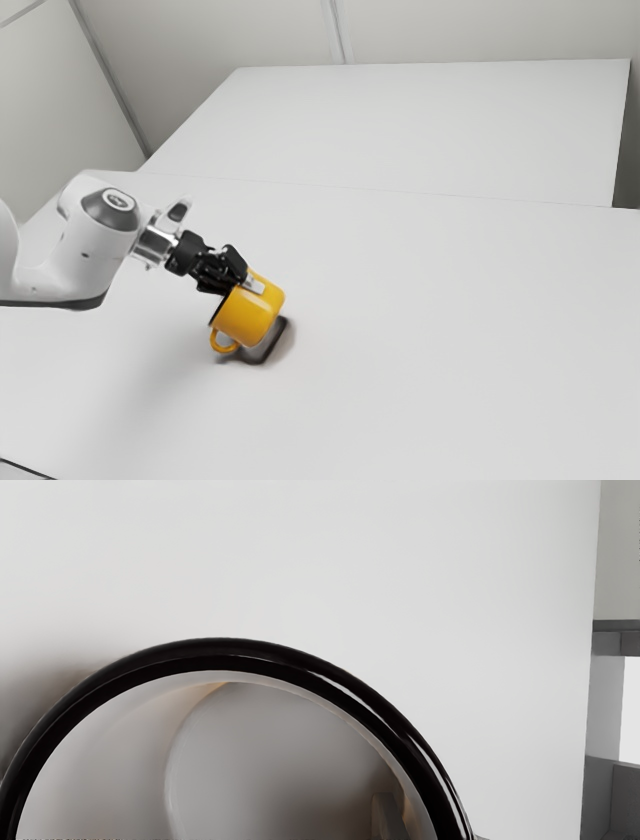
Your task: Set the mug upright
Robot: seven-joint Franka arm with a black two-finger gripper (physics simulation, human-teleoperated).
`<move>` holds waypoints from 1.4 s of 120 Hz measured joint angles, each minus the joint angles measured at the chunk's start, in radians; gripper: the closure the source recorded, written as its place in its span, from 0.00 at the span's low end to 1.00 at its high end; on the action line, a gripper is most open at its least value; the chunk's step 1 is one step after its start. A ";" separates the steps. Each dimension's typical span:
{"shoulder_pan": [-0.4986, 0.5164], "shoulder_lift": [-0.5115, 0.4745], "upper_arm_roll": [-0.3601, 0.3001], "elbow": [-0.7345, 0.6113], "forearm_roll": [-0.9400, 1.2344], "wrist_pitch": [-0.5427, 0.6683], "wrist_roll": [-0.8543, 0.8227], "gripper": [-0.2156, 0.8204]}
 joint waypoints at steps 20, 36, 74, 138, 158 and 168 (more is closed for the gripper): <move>-0.011 -0.026 -0.002 0.035 0.055 0.003 0.015 0.94; -0.035 -0.026 -0.010 0.140 0.252 -0.025 -0.030 0.95; -0.049 -0.039 -0.110 0.216 0.762 -0.078 -0.251 0.96; -0.077 -0.096 -0.159 -0.068 1.007 0.238 -0.562 0.96; -0.083 -0.104 -0.160 -0.144 1.013 0.337 -0.625 0.96; -0.083 -0.101 -0.160 -0.169 1.013 0.375 -0.651 0.96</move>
